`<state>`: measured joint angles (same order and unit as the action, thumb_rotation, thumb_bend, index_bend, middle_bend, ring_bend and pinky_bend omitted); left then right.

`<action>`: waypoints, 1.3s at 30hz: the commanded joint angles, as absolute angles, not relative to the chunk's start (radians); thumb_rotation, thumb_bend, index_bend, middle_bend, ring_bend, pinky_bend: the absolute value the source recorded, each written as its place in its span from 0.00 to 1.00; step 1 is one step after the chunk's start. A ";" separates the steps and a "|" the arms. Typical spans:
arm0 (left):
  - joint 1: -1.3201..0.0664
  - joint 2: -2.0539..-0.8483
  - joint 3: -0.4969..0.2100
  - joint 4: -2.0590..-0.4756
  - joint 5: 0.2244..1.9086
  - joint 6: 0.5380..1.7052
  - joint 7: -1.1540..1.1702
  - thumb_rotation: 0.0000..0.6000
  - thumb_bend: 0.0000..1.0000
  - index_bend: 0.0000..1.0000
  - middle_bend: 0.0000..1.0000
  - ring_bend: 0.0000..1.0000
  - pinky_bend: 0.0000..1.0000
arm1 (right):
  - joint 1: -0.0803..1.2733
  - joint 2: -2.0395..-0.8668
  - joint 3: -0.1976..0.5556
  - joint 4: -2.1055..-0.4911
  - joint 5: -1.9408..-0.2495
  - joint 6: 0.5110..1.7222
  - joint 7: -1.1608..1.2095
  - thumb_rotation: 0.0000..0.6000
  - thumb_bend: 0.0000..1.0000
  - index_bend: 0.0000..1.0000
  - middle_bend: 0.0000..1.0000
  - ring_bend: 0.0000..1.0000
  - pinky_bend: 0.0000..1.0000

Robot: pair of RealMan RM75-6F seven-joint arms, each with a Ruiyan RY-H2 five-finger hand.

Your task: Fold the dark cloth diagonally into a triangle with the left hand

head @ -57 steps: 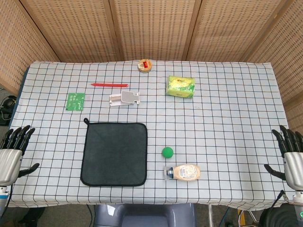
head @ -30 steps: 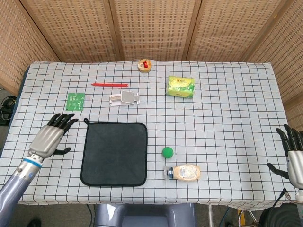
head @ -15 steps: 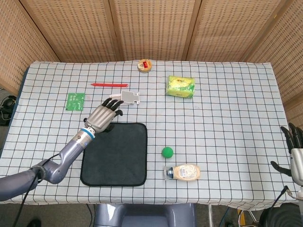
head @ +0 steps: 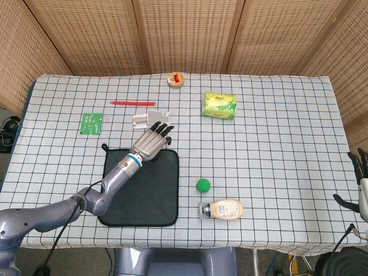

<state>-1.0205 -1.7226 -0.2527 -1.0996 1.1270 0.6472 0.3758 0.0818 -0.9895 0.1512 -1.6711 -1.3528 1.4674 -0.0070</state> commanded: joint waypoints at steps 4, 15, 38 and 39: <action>-1.054 -1.803 -0.241 -1.010 1.100 0.633 0.373 1.00 0.45 0.36 0.00 0.00 0.00 | 0.080 -0.983 0.156 -1.662 -1.340 1.461 0.015 1.00 0.00 0.11 0.00 0.00 0.00; -1.078 -1.870 -0.234 -0.918 1.079 0.621 0.351 1.00 0.45 0.36 0.00 0.00 0.00 | 0.085 -0.982 0.159 -1.650 -1.337 1.448 0.033 1.00 0.00 0.11 0.00 0.00 0.00; -1.108 -1.944 -0.230 -0.815 1.072 0.604 0.328 1.00 0.45 0.41 0.00 0.00 0.00 | 0.080 -0.973 0.166 -1.643 -1.325 1.448 0.065 1.00 0.00 0.11 0.00 0.00 0.00; -1.107 -1.945 -0.230 -0.814 1.070 0.605 0.329 1.00 0.45 0.41 0.00 0.00 0.00 | 0.080 -0.972 0.165 -1.643 -1.326 1.448 0.066 1.00 0.00 0.11 0.00 0.00 0.00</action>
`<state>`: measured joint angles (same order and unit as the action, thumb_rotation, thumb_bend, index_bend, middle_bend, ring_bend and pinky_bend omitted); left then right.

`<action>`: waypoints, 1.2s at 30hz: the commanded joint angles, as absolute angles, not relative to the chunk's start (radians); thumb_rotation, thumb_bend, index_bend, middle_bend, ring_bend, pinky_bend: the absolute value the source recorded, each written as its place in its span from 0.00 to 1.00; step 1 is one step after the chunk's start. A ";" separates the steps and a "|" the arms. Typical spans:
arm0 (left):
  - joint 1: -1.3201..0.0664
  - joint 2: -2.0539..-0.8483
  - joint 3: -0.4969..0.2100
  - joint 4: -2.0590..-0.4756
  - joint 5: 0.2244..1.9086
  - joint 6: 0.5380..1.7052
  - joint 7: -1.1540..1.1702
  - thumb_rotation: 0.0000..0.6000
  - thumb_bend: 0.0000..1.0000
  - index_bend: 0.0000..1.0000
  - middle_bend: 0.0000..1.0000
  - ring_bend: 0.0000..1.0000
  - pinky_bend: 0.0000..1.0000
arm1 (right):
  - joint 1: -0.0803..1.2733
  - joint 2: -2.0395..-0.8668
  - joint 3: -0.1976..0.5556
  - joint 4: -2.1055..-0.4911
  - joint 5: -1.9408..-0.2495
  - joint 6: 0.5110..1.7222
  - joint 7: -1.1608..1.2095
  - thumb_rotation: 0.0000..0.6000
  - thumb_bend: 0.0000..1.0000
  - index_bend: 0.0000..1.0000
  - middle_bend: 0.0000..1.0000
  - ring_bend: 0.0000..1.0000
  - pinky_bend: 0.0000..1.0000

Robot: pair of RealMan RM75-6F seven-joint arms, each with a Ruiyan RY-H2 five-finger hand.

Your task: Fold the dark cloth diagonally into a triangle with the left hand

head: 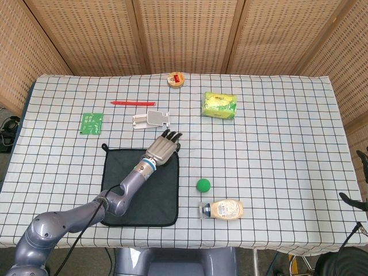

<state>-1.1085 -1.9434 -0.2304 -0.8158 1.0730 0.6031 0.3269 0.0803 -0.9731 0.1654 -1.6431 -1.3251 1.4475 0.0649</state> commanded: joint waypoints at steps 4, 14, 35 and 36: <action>-1.106 -1.946 -0.229 -0.813 1.064 0.607 0.337 1.00 0.45 0.45 0.00 0.00 0.00 | 0.080 -0.971 0.165 -1.644 -1.328 1.447 0.069 1.00 0.00 0.11 0.00 0.00 0.00; -1.104 -1.941 -0.232 -0.828 1.057 0.617 0.347 1.00 0.45 0.52 0.00 0.00 0.00 | 0.081 -0.972 0.164 -1.644 -1.328 1.445 0.070 1.00 0.00 0.11 0.00 0.00 0.00; -0.996 -1.721 -0.167 -1.244 1.089 0.779 0.437 1.00 0.45 0.58 0.00 0.00 0.00 | 0.074 -0.961 0.160 -1.659 -1.353 1.460 0.089 1.00 0.00 0.11 0.00 0.00 0.00; -0.974 -1.693 -0.149 -1.299 1.095 0.803 0.449 1.00 0.45 0.59 0.00 0.00 0.00 | 0.073 -0.960 0.158 -1.662 -1.358 1.462 0.089 1.00 0.00 0.11 0.00 0.00 0.00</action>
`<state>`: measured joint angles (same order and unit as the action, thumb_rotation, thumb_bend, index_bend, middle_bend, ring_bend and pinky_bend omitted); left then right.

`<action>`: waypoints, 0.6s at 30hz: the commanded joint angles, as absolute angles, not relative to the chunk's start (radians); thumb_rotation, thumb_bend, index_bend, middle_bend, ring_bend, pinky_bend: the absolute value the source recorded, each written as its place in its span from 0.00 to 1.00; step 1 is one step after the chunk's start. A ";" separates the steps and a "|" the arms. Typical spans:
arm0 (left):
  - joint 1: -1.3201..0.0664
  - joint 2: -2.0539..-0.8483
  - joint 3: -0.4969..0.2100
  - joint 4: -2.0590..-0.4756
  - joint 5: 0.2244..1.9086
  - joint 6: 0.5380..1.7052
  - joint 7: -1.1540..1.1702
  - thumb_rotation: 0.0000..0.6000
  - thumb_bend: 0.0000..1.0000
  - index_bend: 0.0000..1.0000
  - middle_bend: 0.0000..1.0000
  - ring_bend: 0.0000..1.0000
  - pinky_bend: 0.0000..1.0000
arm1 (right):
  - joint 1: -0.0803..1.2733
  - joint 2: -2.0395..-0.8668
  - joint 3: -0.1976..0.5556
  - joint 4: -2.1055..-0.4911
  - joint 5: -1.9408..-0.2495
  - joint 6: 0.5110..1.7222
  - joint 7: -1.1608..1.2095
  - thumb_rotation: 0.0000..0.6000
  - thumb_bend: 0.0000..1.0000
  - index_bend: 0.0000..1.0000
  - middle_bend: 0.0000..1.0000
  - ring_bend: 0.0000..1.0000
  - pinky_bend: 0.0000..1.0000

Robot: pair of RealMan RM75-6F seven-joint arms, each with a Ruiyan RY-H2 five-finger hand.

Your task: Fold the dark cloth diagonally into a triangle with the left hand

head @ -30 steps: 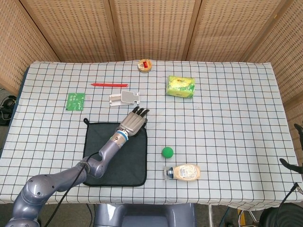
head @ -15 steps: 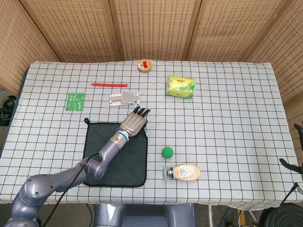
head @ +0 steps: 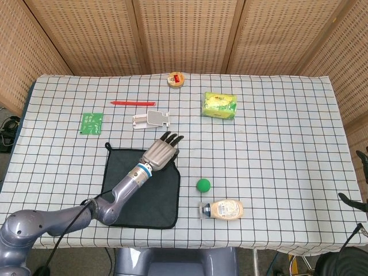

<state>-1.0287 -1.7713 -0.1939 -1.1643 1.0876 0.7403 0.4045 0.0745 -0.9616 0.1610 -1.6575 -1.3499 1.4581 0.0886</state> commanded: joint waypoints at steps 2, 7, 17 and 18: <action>-0.943 -1.650 -0.124 -1.383 1.095 0.841 0.479 1.00 0.45 0.59 0.00 0.00 0.00 | 0.072 -0.959 0.156 -1.665 -1.364 1.466 0.089 1.00 0.00 0.11 0.00 0.00 0.00; -0.896 -1.594 -0.085 -1.497 1.097 0.898 0.514 1.00 0.45 0.59 0.00 0.00 0.00 | 0.071 -0.958 0.154 -1.670 -1.372 1.470 0.088 1.00 0.00 0.11 0.00 0.00 0.00; -0.809 -1.515 0.003 -1.601 1.173 0.970 0.499 1.00 0.45 0.59 0.00 0.00 0.00 | 0.068 -0.955 0.150 -1.679 -1.385 1.479 0.086 1.00 0.00 0.11 0.00 0.00 0.00; -0.801 -1.509 0.012 -1.606 1.185 0.973 0.491 1.00 0.45 0.59 0.00 0.00 0.00 | 0.068 -0.955 0.150 -1.679 -1.385 1.480 0.086 1.00 0.00 0.11 0.00 0.00 0.00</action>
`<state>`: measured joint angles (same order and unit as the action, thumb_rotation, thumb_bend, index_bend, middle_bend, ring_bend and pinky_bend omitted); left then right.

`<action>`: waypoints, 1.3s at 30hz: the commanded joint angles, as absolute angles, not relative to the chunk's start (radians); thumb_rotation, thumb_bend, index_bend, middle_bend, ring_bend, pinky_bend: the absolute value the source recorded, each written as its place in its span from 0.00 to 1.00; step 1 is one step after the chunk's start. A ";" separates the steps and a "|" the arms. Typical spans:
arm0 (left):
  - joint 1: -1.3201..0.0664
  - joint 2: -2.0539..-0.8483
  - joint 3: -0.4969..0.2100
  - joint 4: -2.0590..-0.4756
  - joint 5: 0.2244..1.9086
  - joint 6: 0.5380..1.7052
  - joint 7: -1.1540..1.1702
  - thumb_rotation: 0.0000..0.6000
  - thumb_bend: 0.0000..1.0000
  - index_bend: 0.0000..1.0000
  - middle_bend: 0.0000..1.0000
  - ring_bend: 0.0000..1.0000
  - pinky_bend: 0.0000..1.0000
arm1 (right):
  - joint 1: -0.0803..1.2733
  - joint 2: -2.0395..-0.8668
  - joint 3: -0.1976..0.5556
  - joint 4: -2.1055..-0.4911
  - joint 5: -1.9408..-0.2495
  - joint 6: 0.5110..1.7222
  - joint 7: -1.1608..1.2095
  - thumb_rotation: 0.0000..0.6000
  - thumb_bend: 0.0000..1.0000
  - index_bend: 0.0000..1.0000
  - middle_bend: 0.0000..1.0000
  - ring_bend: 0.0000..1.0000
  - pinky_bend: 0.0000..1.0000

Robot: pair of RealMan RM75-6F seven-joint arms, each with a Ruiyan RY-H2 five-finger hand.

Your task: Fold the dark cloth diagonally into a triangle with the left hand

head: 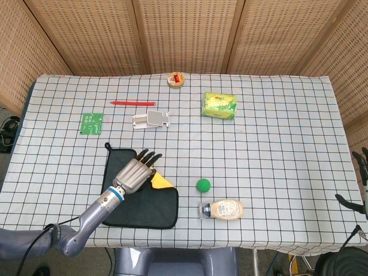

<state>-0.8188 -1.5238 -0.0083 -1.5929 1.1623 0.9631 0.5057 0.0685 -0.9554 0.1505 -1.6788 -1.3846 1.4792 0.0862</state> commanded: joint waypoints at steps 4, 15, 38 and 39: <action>-0.773 -1.489 0.045 -1.618 1.230 0.986 0.468 1.00 0.45 0.58 0.00 0.00 0.00 | 0.068 -0.954 0.150 -1.680 -1.385 1.480 0.087 1.00 0.00 0.11 0.00 0.00 0.00; -0.701 -1.462 0.113 -1.616 1.328 1.017 0.416 1.00 0.45 0.58 0.00 0.00 0.00 | 0.064 -0.950 0.151 -1.682 -1.386 1.488 0.095 1.00 0.00 0.11 0.00 0.00 0.00; -0.606 -1.384 0.192 -1.647 1.468 1.047 0.402 1.00 0.45 0.58 0.00 0.00 0.00 | 0.064 -0.949 0.150 -1.683 -1.388 1.489 0.094 1.00 0.00 0.11 0.00 0.00 0.00; -0.603 -1.378 0.197 -1.645 1.479 1.047 0.396 1.00 0.45 0.58 0.00 0.00 0.00 | 0.064 -0.949 0.150 -1.684 -1.388 1.489 0.093 1.00 0.00 0.11 0.00 0.00 0.00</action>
<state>-0.6089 -1.3877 0.1887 -1.6470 1.4662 1.0448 0.4025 0.0639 -0.9490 0.1499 -1.6836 -1.3877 1.4888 0.0932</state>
